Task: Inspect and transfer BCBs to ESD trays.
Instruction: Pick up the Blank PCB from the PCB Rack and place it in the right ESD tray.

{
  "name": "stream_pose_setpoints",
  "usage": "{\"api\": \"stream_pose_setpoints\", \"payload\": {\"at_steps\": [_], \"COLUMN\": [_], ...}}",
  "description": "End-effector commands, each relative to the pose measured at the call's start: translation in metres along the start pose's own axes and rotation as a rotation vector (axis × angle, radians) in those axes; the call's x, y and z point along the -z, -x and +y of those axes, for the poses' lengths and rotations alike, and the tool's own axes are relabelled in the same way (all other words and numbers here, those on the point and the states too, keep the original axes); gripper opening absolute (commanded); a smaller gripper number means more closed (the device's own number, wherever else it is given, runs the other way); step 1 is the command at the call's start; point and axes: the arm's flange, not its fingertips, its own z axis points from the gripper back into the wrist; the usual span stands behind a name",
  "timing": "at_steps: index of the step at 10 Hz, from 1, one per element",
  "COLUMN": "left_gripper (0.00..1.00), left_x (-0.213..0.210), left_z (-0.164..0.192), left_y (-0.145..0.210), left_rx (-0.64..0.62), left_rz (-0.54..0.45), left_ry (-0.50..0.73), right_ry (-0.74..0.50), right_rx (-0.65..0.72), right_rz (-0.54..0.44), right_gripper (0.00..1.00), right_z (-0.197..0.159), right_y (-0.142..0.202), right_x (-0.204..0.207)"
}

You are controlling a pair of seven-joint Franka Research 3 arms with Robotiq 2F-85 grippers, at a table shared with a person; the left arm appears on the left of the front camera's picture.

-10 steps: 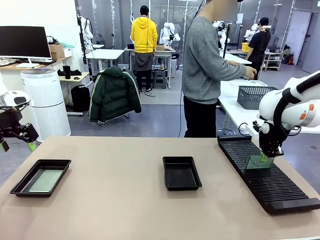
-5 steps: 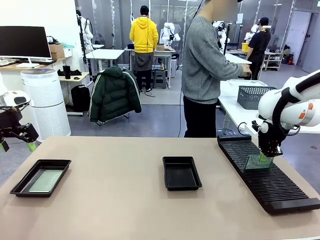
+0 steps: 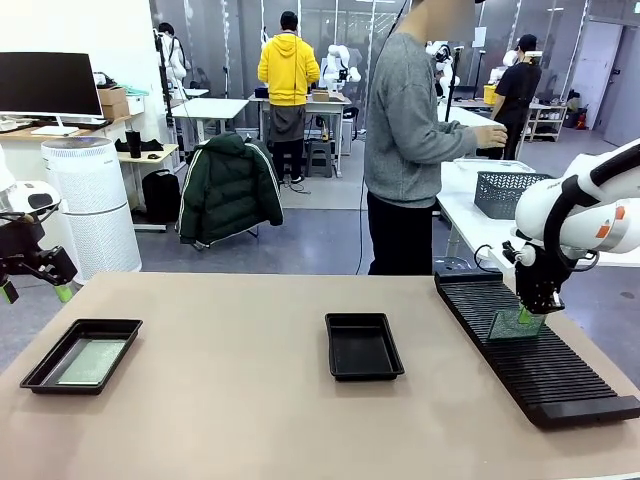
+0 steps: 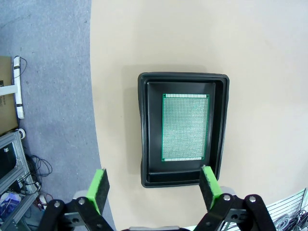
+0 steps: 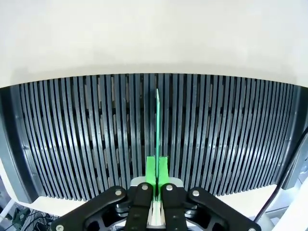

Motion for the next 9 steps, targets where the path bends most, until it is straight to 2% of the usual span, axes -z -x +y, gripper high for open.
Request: {"api": "stream_pose_setpoints", "payload": {"at_steps": [1, 4, 9], "left_gripper": [1.0, 1.0, 1.0], "left_x": [0.002, 0.002, 0.002], "left_z": [0.001, 0.001, 0.001], "left_y": [0.001, 0.001, 0.001], "left_rx": [0.002, 0.002, 0.002], "left_rz": [-0.008, -0.008, -0.008], "left_ry": [-0.002, -0.002, -0.002], "right_ry": [-0.007, 0.001, 0.001], "right_rx": [0.029, 0.087, 0.2], "right_rz": [0.016, 0.045, 0.029], "right_gripper": [0.02, 0.02, 0.02], "right_z": [0.011, 0.02, 0.031], "right_y": [-0.002, -0.01, -0.023], "right_x": [-0.023, -0.066, -0.141]}}
